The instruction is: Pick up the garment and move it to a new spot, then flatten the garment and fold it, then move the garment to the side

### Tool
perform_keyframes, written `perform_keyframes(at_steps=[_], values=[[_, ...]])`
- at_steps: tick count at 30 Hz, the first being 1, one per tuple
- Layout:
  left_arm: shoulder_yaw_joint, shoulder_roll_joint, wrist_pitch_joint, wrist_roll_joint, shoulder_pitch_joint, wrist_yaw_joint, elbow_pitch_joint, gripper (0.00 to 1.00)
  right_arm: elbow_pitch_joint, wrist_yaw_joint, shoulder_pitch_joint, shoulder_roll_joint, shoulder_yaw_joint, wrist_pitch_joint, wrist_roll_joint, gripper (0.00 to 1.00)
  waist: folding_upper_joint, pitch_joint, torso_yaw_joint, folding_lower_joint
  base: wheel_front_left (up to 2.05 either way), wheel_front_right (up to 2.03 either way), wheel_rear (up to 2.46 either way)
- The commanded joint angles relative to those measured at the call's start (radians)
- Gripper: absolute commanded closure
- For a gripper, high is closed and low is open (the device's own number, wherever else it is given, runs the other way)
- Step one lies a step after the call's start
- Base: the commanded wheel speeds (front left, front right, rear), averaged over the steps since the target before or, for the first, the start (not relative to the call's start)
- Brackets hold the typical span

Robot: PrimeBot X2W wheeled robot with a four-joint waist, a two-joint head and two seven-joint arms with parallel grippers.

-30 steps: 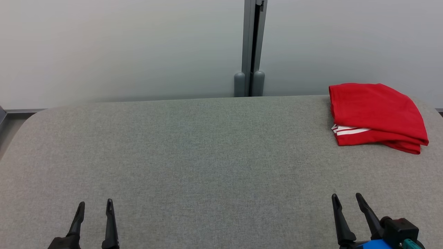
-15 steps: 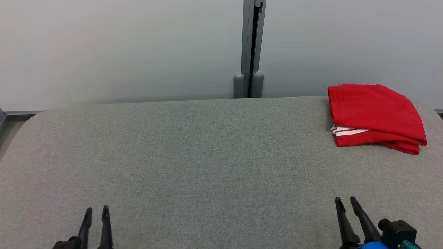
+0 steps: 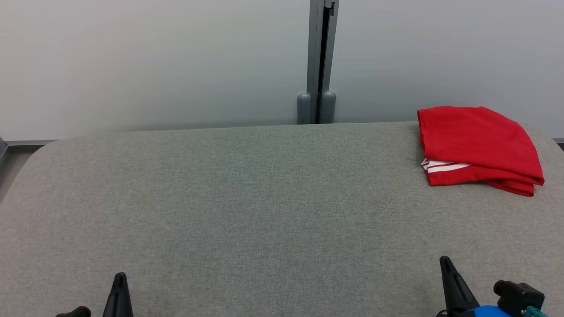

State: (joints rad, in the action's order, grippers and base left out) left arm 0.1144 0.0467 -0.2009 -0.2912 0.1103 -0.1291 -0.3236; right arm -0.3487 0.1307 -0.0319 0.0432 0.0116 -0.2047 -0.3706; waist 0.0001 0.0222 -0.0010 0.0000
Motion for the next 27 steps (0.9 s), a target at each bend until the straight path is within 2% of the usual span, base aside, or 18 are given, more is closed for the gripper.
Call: perform_keyframes(at_steps=[1,27], values=[[0.000,0.004,0.011,-0.056,-0.037,0.000,0.021,1.00,0.022,0.000,0.024,0.004,0.008,0.012,-0.056,1.00,-0.0001,0.000,0.000,0.0000,0.00,0.00,0.00],[-0.002,0.004,0.108,-0.467,-0.099,-0.001,0.043,1.00,0.051,0.000,0.066,0.006,0.039,0.112,-0.441,1.00,-0.0001,-0.006,0.000,0.0000,0.00,0.00,0.00]])
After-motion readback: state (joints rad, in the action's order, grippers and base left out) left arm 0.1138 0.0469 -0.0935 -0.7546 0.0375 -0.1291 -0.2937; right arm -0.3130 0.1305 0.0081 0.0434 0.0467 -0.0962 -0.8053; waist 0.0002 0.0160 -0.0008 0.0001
